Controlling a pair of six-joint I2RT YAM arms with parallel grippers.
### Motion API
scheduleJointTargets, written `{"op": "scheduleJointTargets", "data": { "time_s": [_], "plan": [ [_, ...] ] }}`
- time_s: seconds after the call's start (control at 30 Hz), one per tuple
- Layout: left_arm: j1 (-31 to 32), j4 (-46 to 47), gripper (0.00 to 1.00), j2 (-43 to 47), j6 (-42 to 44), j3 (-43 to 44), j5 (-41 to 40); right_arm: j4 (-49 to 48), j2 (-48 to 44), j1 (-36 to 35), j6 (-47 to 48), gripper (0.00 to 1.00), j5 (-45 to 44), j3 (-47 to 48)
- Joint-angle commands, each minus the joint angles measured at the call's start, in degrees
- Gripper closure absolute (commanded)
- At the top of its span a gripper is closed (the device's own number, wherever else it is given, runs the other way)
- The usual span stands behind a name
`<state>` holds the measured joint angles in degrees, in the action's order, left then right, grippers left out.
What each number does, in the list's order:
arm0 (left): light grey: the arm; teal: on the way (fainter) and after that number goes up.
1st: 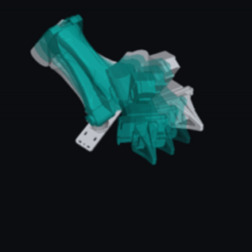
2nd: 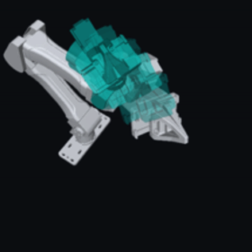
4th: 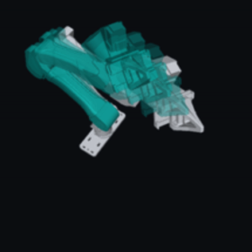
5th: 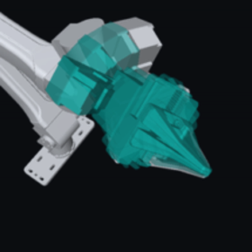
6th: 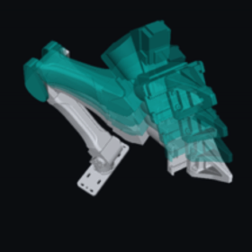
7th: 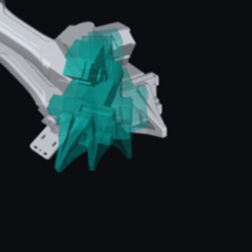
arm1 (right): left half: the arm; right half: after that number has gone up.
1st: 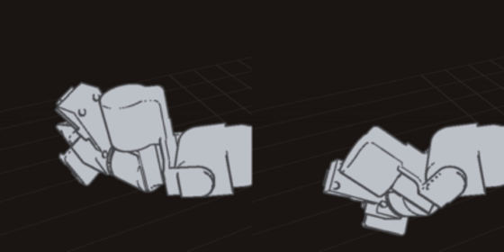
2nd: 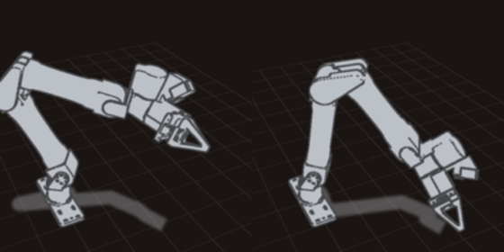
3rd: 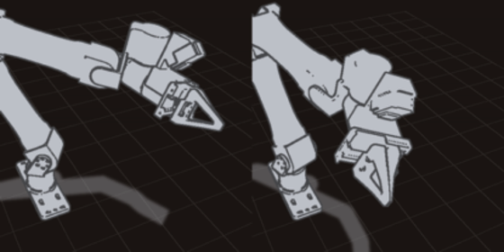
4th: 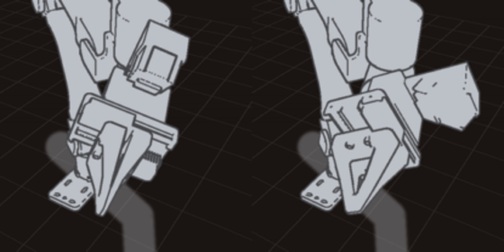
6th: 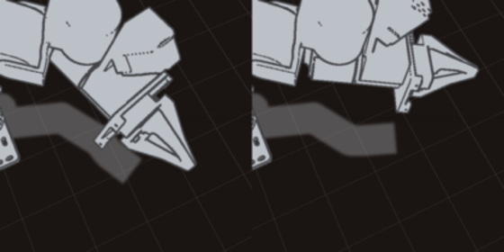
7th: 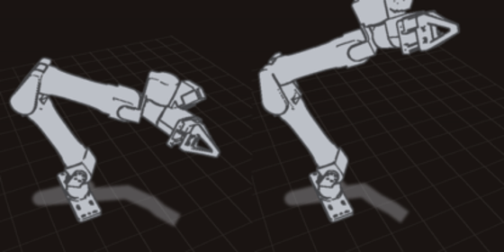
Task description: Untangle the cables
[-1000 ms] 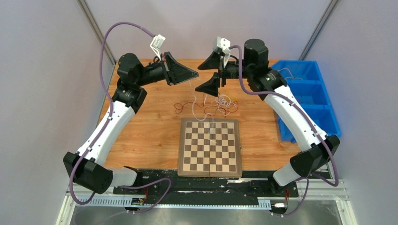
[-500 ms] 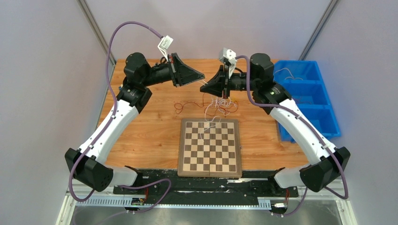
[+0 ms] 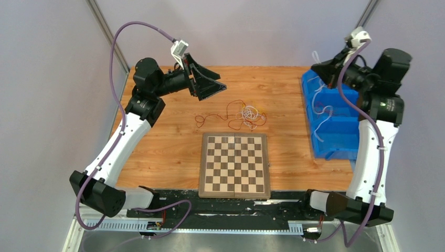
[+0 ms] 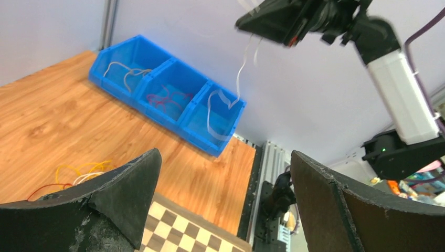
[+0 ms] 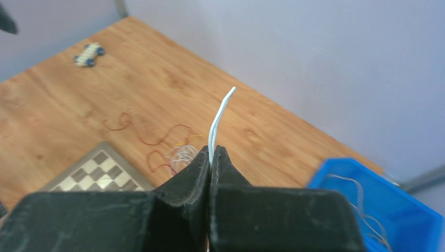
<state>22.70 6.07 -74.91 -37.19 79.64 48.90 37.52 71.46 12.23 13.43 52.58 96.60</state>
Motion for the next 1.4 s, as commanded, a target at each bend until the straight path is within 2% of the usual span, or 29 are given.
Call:
{"op": "scheduleJointTargets", "data": {
  "time_s": [0.0, 0.2, 0.4, 0.53, 0.63, 0.8, 0.87, 0.93, 0.97, 1.03, 1.1, 1.2, 1.37],
  "plan": [
    [-0.2, -2.5, 0.0, 3.1, 5.8, -1.6, -0.7, 8.8, 2.0, 9.1, 6.3, 1.0, 5.1, 7.1],
    [-0.3, -4.9, 0.0, 4.1, 8.3, -2.5, -1.2, 12.1, 6.2, 17.8, 17.7, 1.0, 7.1, 7.3],
    [-1.1, -8.7, 0.0, 6.0, 11.3, -4.2, -2.1, 15.7, 7.6, 22.8, 35.7, 1.0, 5.3, -0.6],
    [-1.8, -9.4, 0.0, 7.4, 12.4, -6.1, -2.5, 15.9, 7.0, 23.9, 48.7, 1.0, 1.1, -10.0],
    [-2.2, -10.6, 0.0, 8.0, 13.4, -7.2, -2.7, 16.0, 8.6, 24.0, 55.1, 1.0, -2.4, -15.0],
    [-2.8, -12.1, 0.0, 8.3, 14.7, -8.1, -2.7, 16.5, 15.1, 24.0, 58.9, 1.0, -7.3, -15.0],
    [-2.9, -13.1, 0.0, 8.2, 15.6, -8.0, -2.8, 19.5, 17.0, 24.0, 63.1, 1.0, -9.7, -14.4],
    [-3.0, -14.2, 0.0, 8.1, 16.7, -7.8, -3.0, 23.1, 18.5, 24.0, 66.8, 0.93, -13.3, -14.1],
    [-3.1, -14.9, 0.0, 8.3, 17.1, -7.8, -3.1, 24.5, 19.2, 24.0, 68.0, 0.84, -15.3, -14.1],
    [-3.1, -16.1, 0.0, 8.1, 18.1, -7.8, -3.5, 28.3, 20.6, 24.0, 69.3, 0.58, -18.1, -12.6],
    [-3.1, -18.2, 0.0, 7.7, 19.3, -7.6, -3.9, 32.7, 21.3, 24.0, 69.4, 0.42, -17.8, -9.9],
    [-3.3, -21.9, 0.0, 6.8, 21.7, -7.1, -5.2, 38.9, 20.4, 23.6, 68.7, 0.28, -13.4, -6.0],
    [-4.1, -24.4, 0.0, 6.5, 23.1, -8.4, -6.3, 41.0, 16.2, 17.8, 61.3, 0.24, -5.7, -5.3]
  ]
}}
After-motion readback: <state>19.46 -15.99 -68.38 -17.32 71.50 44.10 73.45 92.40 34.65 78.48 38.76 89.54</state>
